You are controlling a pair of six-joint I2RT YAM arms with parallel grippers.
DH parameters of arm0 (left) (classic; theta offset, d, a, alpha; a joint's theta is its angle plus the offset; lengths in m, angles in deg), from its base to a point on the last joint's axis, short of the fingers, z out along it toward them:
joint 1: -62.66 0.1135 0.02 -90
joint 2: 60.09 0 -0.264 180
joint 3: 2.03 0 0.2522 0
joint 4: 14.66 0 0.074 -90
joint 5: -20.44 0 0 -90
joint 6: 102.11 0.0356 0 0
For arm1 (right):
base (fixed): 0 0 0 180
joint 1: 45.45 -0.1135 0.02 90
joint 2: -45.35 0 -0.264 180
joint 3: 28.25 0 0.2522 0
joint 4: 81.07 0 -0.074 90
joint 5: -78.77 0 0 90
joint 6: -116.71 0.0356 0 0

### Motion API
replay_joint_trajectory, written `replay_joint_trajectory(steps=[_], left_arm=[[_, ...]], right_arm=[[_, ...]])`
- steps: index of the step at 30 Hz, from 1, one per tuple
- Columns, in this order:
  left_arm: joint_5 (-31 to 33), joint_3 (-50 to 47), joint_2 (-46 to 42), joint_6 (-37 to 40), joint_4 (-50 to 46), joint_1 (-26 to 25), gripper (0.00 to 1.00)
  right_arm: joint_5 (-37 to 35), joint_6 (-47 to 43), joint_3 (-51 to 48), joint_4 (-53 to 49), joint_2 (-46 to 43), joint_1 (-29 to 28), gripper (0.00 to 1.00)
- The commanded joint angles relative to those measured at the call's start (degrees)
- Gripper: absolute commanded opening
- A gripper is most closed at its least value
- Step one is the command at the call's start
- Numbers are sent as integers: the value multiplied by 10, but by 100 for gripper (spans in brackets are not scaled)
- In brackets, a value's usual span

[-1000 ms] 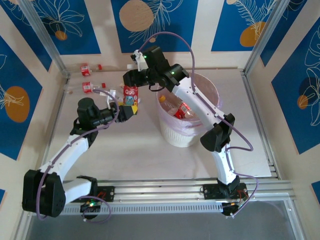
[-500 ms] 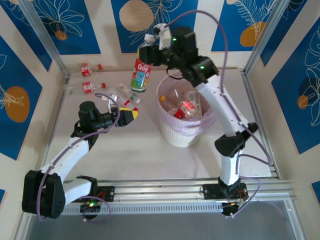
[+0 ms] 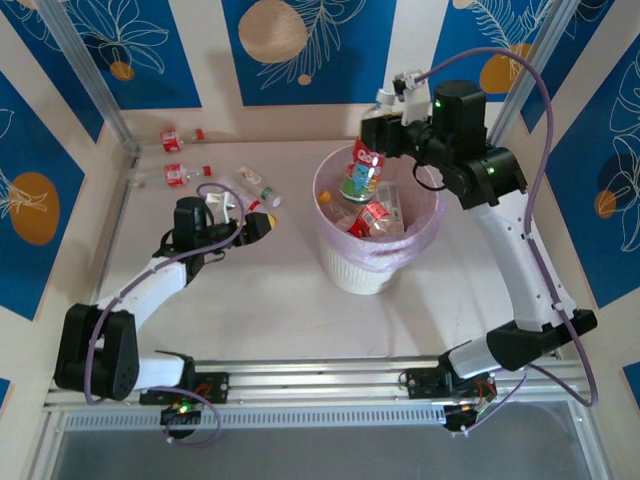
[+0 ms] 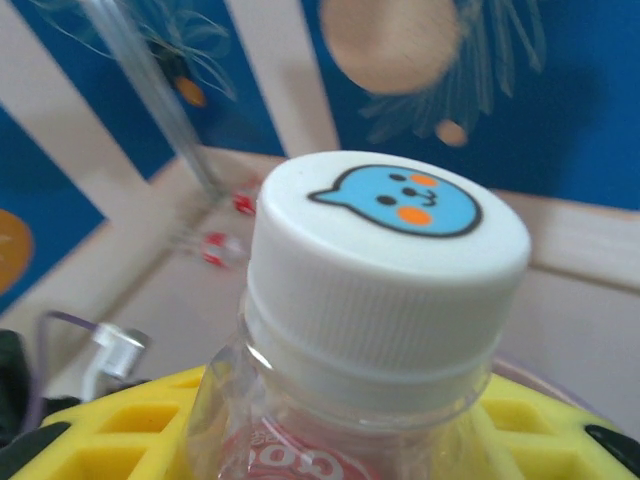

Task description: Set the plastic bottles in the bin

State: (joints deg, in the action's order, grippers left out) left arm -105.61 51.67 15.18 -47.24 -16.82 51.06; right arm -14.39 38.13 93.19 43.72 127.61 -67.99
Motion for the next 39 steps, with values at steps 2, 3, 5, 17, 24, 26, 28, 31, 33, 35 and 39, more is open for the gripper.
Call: replay_joint_trajectory(steps=[2,3,5,17,24,26,28,31,33,35,39], left_arm=[[53,23,16,-21,-22,2,92],[70,25,21,-24,-36,2,92],[110,35,29,-31,-79,3,90],[136,41,47,-74,-108,10,88],[139,40,52,-83,-106,9,88],[140,40,55,-83,-106,10,88],[138,39,58,-86,-101,10,88],[134,38,65,-90,-93,10,88],[132,38,68,-91,-90,9,88],[128,40,71,-89,-89,10,88],[124,41,75,-88,-86,10,89]], right_arm=[[-42,-71,-36,-44,-11,28,29],[-51,-79,-43,-47,-8,34,29],[-60,-91,-53,-54,0,39,28],[-95,-110,-156,-49,38,35,28],[-95,-102,-217,-18,62,22,29],[-97,-100,-227,-14,70,16,29],[-98,-98,-235,-7,76,11,30],[-107,-96,-245,2,88,0,33],[-110,-93,-246,6,89,-8,36],[-107,-95,-244,17,79,-14,47],[-83,-97,-212,4,61,-20,72]])
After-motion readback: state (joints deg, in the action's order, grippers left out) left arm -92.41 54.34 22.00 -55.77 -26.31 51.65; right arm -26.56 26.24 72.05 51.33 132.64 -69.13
